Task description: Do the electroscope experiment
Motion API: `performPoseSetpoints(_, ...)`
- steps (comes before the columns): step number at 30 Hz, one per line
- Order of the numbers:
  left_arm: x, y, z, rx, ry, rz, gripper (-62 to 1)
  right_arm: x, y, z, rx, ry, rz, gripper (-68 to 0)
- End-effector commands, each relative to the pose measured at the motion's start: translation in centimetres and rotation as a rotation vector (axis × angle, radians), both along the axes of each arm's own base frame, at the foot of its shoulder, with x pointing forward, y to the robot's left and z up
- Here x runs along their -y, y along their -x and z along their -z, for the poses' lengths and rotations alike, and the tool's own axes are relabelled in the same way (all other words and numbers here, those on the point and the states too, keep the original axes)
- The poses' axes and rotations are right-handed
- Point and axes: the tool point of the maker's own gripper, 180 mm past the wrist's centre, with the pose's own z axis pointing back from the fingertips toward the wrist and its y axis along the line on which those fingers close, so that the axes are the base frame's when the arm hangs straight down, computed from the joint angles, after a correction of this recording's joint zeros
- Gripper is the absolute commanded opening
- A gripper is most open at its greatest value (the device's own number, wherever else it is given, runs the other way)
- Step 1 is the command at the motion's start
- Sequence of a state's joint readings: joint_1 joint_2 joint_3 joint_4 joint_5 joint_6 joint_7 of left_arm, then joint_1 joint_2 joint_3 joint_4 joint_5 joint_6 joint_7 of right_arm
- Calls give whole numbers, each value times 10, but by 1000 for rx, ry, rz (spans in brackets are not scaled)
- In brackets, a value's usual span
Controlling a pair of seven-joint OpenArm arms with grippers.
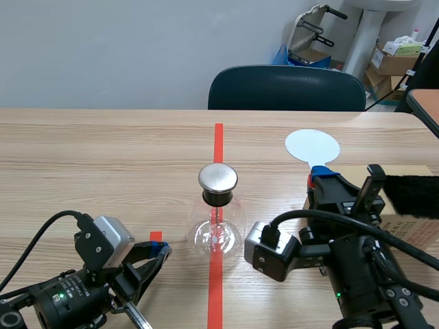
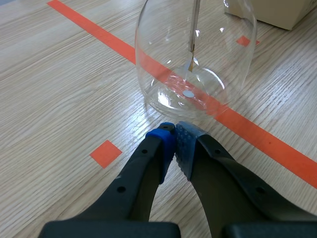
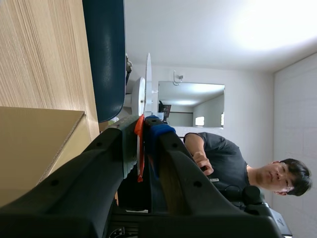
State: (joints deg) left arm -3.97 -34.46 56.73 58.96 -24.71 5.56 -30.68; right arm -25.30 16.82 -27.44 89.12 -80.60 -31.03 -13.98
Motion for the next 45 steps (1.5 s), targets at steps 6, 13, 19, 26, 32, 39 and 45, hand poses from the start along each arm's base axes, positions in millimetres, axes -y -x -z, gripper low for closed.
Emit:
performPoseSetpoints(6, 7, 0, -8, 22, 29, 15, -582, -1, -1, -7, 25, -6, -4, -662)
performPoseSetpoints(13, 7, 0, -8, 23, 30, 15, -582, -1, 2, -5, 17, -9, -1, -662)
performPoseSetpoints(19, 7, 0, -8, 23, 30, 15, -582, -1, 2, -5, 18, -8, -1, -662)
performPoseSetpoints(26, 7, 0, -8, 23, 30, 15, -582, -1, 2, -5, 17, -8, -4, -662)
performPoseSetpoints(32, 7, 0, -8, 23, 30, 15, -582, -1, 2, -5, 17, -8, -4, -662)
performPoseSetpoints(39, 8, 0, -9, 23, 32, 15, -582, -1, 2, -5, 17, -8, -4, -662)
performPoseSetpoints(45, 9, 0, -9, 23, 33, 15, -582, -1, 2, -5, 17, -8, -4, -662)
